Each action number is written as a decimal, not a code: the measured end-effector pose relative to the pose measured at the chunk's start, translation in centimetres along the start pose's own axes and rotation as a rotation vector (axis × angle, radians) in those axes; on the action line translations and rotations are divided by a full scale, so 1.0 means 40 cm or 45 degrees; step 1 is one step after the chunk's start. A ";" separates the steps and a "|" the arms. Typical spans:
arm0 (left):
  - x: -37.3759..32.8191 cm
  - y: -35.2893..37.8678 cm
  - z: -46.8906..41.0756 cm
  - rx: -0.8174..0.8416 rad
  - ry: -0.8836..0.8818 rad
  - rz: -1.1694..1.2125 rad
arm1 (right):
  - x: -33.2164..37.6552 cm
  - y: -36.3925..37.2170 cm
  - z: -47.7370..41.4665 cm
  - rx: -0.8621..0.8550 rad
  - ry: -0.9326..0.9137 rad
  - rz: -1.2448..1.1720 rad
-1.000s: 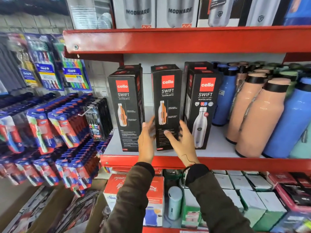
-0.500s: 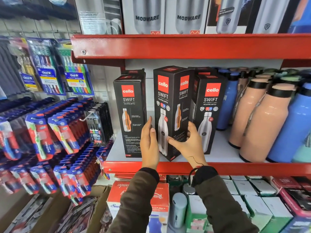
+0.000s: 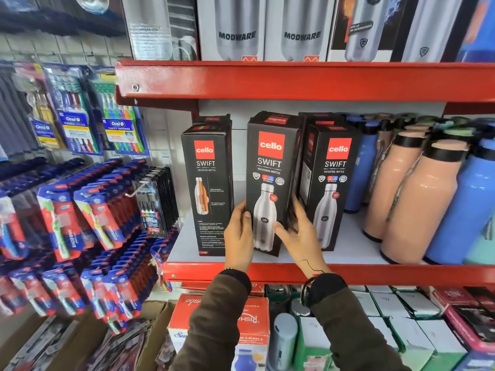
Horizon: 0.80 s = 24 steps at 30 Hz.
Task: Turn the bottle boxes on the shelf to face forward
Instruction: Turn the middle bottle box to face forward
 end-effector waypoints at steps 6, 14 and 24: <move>0.009 0.004 0.001 -0.044 0.070 -0.107 | -0.024 -0.008 0.005 -0.062 -0.022 0.056; 0.043 0.020 0.002 -0.042 -0.012 -0.171 | -0.040 -0.005 0.005 -0.076 -0.022 0.134; 0.033 0.030 0.004 -0.031 -0.034 -0.181 | -0.044 -0.011 -0.003 -0.105 -0.033 0.215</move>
Point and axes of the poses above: each hand's wrist, its own z-axis away from the middle knuckle, its own y-axis out of the palm, x = y × z, the point moved 8 cm from there along -z, towards the middle knuckle, and after that the axes turned 4 degrees about -y, right-handed, at the moved point
